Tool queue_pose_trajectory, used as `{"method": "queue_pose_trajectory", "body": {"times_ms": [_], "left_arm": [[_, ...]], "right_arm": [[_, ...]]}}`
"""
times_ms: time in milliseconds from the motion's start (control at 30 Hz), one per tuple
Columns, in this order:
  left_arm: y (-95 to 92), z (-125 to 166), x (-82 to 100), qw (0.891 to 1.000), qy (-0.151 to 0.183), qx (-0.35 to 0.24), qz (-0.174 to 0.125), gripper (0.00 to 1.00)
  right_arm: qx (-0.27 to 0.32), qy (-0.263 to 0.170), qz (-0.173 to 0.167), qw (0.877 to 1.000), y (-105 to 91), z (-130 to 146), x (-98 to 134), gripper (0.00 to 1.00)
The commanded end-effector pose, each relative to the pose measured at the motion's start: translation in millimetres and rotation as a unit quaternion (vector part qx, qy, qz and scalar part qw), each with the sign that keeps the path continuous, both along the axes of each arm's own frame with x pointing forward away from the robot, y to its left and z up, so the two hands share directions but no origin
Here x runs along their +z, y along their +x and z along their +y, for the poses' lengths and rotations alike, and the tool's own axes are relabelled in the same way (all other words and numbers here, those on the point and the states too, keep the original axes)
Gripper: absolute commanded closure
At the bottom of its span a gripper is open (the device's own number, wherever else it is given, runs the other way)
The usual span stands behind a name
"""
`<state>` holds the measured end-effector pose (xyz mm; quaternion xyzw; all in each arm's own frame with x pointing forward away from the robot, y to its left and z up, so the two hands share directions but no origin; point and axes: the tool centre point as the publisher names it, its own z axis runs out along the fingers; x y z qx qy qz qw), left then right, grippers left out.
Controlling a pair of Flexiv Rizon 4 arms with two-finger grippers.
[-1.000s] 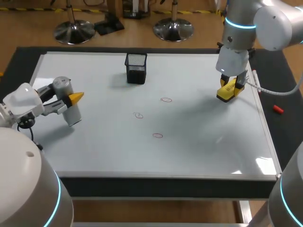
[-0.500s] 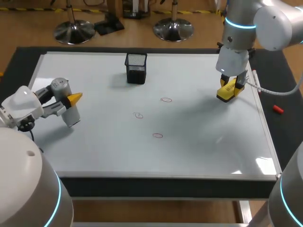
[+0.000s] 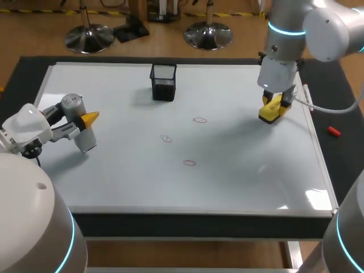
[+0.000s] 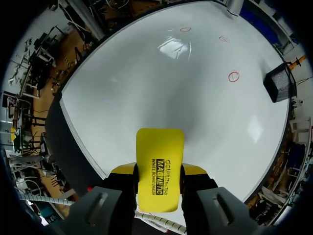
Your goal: Pick up the inspection probe, press it on each red-marked spot on the whiteboard one by one, put down the probe, pick up the eraser, and wipe off all the red marks.
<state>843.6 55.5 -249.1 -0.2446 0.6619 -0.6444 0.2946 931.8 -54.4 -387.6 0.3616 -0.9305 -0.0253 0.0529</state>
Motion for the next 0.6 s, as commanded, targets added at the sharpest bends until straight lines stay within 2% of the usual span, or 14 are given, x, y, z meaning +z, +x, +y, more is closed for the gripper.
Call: {"method": "queue_pose_trajectory", "body": {"times_ms": [33,333,600], "left_arm": [[0.9,-1.2,1.2,1.000,0.000,0.002,0.000,1.00],[0.9,-1.2,1.2,1.000,0.000,0.002,0.000,1.00],[0.9,-1.2,1.2,1.000,0.000,0.002,0.000,1.00]], "right_arm": [[0.014,-0.009,-0.017,1.000,-13.9,22.8,9.0,1.00],[0.092,-0.027,-0.024,0.995,-45.3,81.3,17.0,1.00],[0.176,-0.030,-0.019,0.984,-73.0,133.1,15.6,1.00]]}}
